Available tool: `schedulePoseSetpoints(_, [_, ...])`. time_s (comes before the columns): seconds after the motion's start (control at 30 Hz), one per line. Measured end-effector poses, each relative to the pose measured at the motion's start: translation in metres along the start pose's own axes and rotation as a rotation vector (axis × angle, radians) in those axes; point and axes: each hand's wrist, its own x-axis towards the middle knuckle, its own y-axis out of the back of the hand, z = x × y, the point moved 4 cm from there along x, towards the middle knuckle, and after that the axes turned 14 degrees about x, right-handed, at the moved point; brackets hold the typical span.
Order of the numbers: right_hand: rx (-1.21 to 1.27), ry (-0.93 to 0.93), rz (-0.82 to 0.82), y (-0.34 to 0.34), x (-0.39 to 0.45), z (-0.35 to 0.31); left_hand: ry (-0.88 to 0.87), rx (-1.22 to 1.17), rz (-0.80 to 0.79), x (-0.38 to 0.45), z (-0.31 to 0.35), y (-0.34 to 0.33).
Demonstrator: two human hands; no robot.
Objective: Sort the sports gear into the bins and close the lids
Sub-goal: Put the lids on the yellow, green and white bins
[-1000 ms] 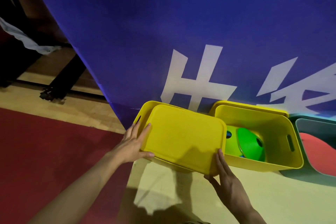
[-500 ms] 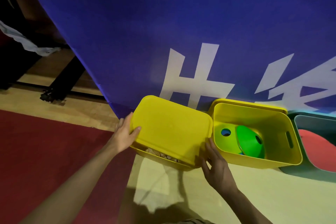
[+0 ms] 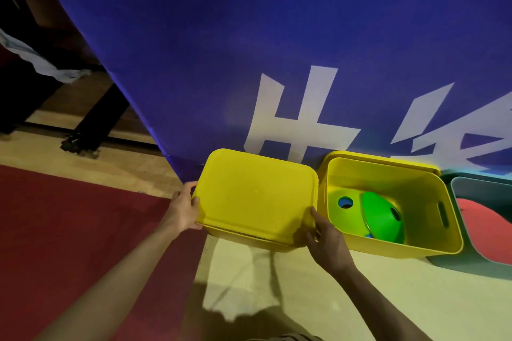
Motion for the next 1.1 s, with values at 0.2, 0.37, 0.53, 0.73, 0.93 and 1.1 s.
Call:
schedulePoseSetpoints(0.2, [-0.066,0.035,-0.013,0.007,-0.003,0.006,0.04,-0.107,-0.042,0.002,-0.005,0.005])
schedulePoseSetpoints(0.37, [-0.14,0.158,-0.011,-0.011,-0.019,0.008,-0.026,0.056,0.069,-0.002,-0.005,-0.003])
schedulePoseSetpoints(0.53, [-0.384,0.233,-0.033,-0.021,-0.027,0.009,-0.111,0.236,0.136,-0.014,-0.011,-0.01])
schedulePoseSetpoints(0.73, [-0.411,0.238,-0.008,-0.022,-0.029,0.008,-0.236,0.451,-0.019,-0.026,-0.011,-0.018])
schedulePoseSetpoints(0.93, [-0.528,0.232,-0.023,-0.016,-0.028,0.0,-0.318,0.512,-0.032,-0.023,-0.017,-0.013])
schedulePoseSetpoints(1.1, [-0.687,0.213,-0.065,-0.009,-0.017,-0.001,-0.334,0.565,0.087,-0.025,-0.014,-0.016])
